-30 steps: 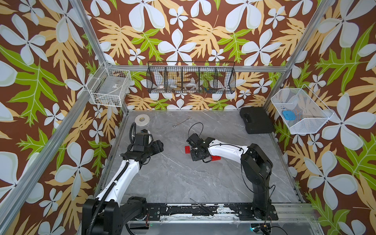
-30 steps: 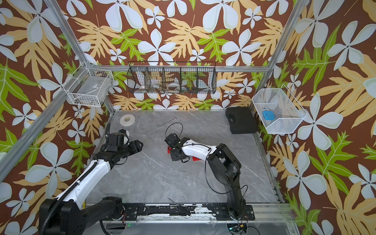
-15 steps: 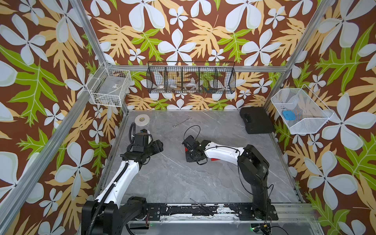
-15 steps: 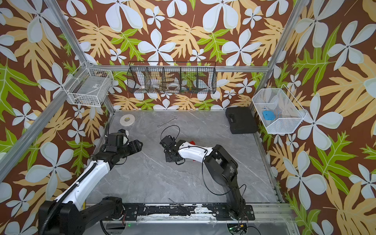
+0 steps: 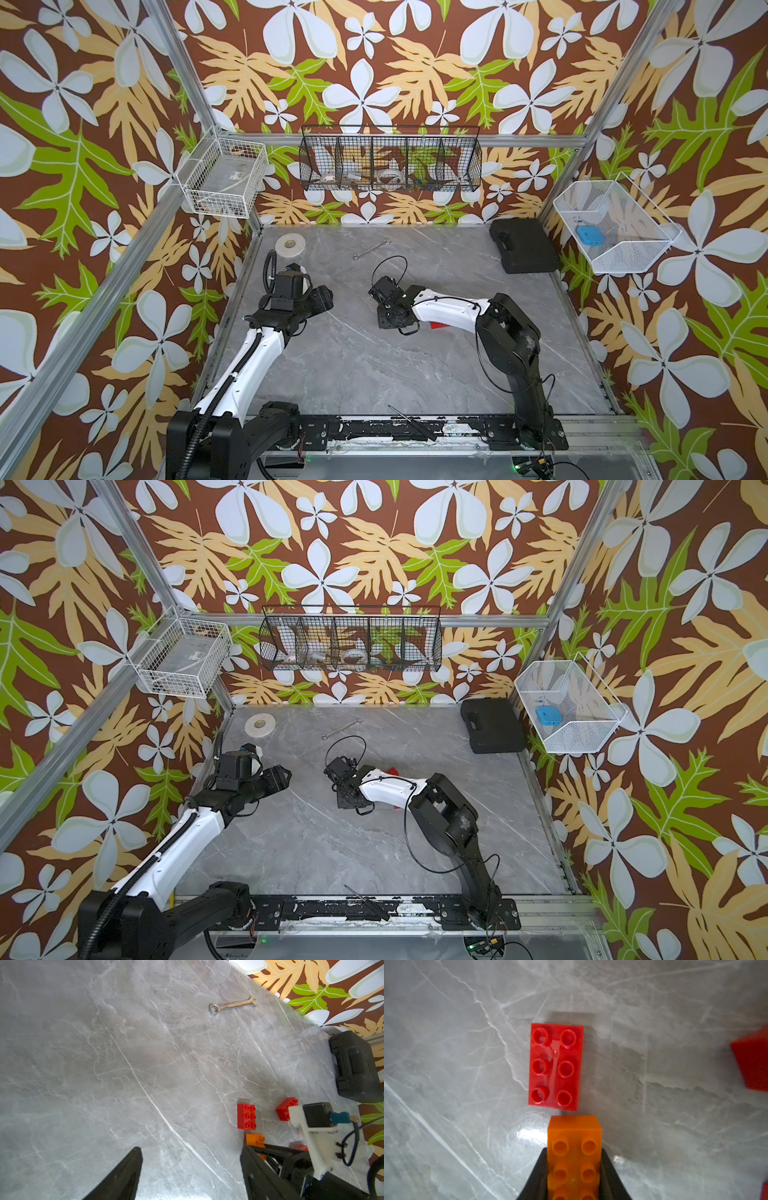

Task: Assemble a rectangle with lego
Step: Place the lego brick at the center of the board.

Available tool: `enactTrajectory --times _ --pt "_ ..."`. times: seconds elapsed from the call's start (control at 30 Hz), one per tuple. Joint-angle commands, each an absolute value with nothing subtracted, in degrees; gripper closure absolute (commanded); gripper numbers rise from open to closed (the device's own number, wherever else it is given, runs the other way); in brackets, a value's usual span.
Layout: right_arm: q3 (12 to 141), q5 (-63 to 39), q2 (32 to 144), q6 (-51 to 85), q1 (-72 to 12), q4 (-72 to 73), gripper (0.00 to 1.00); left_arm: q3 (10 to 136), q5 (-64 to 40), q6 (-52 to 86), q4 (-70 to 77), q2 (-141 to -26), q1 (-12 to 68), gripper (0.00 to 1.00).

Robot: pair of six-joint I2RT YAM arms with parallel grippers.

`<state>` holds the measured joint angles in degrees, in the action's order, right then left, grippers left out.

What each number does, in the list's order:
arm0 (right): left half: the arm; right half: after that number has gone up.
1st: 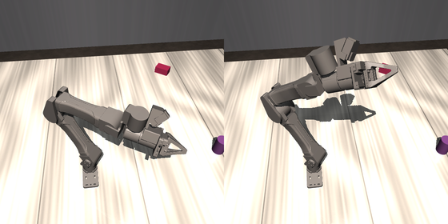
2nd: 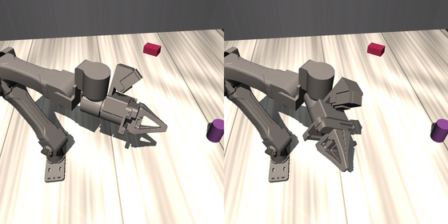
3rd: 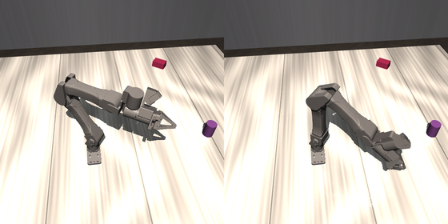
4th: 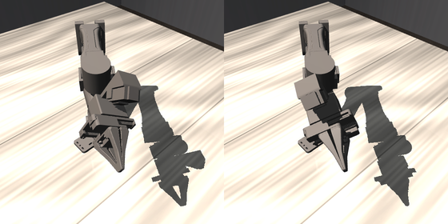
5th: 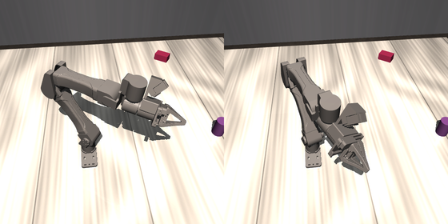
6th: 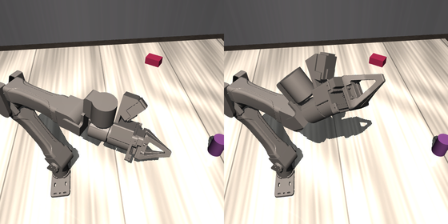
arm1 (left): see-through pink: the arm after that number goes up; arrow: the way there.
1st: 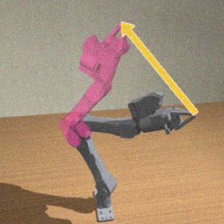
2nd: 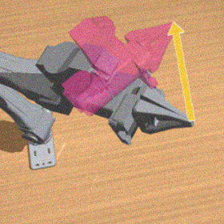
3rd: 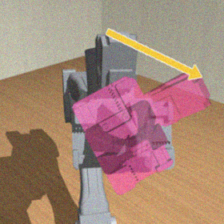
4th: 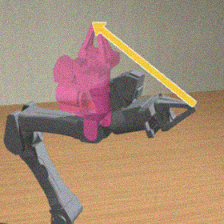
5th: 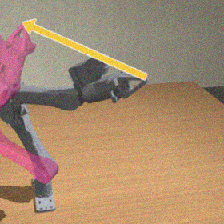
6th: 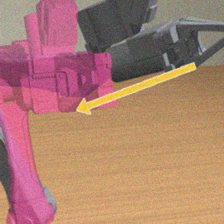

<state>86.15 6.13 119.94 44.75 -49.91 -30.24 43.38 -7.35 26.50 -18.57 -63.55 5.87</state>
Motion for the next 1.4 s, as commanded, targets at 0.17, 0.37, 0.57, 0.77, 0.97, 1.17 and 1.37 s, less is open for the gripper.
enactTrajectory --times 0.17,0.37,0.57,0.77,0.97,1.17,1.37 --pt "88.39 6.66 121.4 45.19 -50.01 -30.61 0.73 43.51 -6.87 26.54 -18.45 -63.14 5.8 0.23" --pt "88.52 6.92 121.87 45.75 -50.07 -31.19 0.73 43.51 -6.91 26.63 -18.4 -62.94 5.8 0.23" --pt "88.95 7.83 122.34 45.76 -50.02 -31.3 0.71 43.51 -6.89 26.55 -18.41 -62.76 5.8 0.23" --pt "89.05 7.37 122.87 45.45 -50.23 -31.64 0.7 43.49 -6.9 26.6 -18.44 -62.58 5.79 0.23" --pt "89.16 7.89 123.31 45.0 -50.21 -32.08 0.66 43.51 -6.78 26.62 -18.45 -62.49 5.8 0.23" --pt "88.68 7.93 123.27 45.11 -50.45 -31.81 0.56 43.51 -6.79 26.54 -18.39 -62.49 5.79 0.23" --pt "88.8 7.97 122.78 45.08 -50.48 -31.51 0.56 43.45 -6.78 26.59 -18.45 -62.49 5.8 0.23"
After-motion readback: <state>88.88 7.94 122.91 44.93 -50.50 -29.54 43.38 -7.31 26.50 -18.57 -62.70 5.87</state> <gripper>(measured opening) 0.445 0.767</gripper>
